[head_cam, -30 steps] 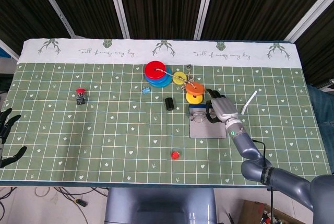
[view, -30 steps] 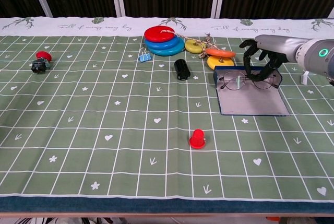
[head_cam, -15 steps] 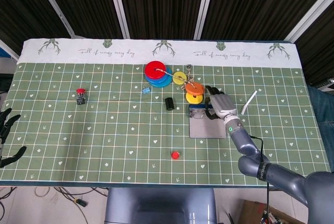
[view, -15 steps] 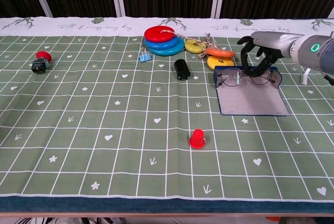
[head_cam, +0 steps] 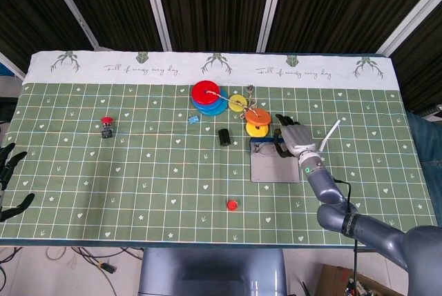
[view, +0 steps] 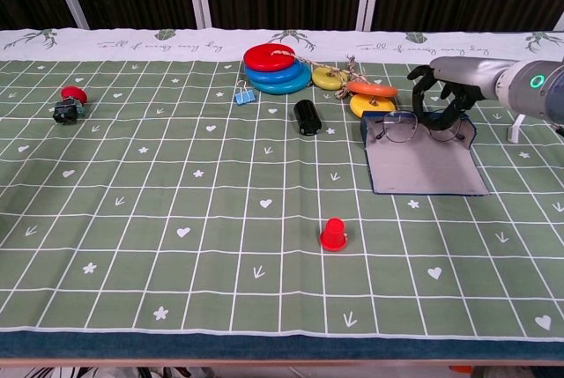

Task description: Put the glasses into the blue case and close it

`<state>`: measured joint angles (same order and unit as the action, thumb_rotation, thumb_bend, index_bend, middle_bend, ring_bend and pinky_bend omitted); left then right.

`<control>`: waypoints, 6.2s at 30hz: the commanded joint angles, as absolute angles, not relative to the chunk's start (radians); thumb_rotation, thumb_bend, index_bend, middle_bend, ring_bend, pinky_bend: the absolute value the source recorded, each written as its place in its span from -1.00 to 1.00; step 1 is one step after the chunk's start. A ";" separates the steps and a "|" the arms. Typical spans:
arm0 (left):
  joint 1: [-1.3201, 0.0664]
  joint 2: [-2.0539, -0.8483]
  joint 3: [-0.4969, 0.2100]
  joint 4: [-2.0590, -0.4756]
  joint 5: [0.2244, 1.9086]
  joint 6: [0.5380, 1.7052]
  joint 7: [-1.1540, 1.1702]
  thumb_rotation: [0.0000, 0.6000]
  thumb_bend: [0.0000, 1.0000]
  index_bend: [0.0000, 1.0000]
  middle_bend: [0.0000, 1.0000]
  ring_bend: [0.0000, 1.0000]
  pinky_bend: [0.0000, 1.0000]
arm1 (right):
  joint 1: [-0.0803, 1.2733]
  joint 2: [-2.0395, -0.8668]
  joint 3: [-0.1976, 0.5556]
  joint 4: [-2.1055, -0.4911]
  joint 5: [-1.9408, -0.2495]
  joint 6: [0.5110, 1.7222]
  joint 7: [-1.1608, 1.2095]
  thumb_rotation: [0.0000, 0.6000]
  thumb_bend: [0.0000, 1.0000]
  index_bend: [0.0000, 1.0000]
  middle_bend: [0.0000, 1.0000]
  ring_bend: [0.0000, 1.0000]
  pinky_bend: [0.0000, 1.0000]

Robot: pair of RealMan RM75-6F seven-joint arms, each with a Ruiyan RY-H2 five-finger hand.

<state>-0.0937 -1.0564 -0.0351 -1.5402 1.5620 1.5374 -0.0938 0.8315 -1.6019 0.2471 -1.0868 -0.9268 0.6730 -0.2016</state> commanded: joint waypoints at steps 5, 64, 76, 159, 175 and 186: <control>-0.093 -1.055 -0.036 -1.541 1.561 1.539 -0.095 1.00 -0.54 -0.79 -1.00 -1.00 -1.00 | 0.831 -1.592 0.241 -1.113 -0.899 0.686 -0.230 1.00 0.08 -0.29 -0.97 -0.90 -0.60; -0.089 -1.054 -0.036 -1.553 1.558 1.539 -0.087 1.00 -0.54 -0.79 -1.00 -1.00 -1.00 | 0.750 -1.492 0.145 -1.568 -0.704 0.973 -0.532 1.00 -0.03 -0.59 0.86 0.84 0.92; -0.088 -1.053 -0.035 -1.555 1.556 1.535 -0.085 1.00 -0.54 -0.78 -1.00 -1.00 -1.00 | 0.764 -1.507 0.141 -1.538 -0.649 0.968 -0.559 1.00 -0.01 -0.63 0.86 0.85 0.92; -0.087 -1.044 -0.034 -1.583 1.526 1.506 -0.039 1.00 -0.54 -0.76 -1.00 -1.00 -1.00 | 0.598 -1.565 0.032 -1.387 -1.181 1.127 -0.281 1.00 -0.59 -0.56 -0.47 -0.43 -0.48; -0.086 -1.041 -0.036 -1.588 1.521 1.504 -0.034 1.00 -0.54 -0.76 -1.00 -1.00 -1.00 | 0.571 -1.648 0.056 -1.267 -1.218 1.116 -0.232 1.00 -0.43 -0.46 -0.41 -0.42 -0.48; -0.086 -1.040 -0.036 -1.588 1.520 1.503 -0.031 1.00 -0.54 -0.76 -1.00 -1.00 -1.00 | 0.561 -1.671 0.076 -1.234 -1.228 1.107 -0.223 1.00 -0.34 -0.43 -0.40 -0.42 -0.48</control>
<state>-0.0863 -1.0404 -0.0356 -1.5884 1.5204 1.5026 -0.0313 0.5612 -1.6708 0.0750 -1.2347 -1.2279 1.1073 -0.2232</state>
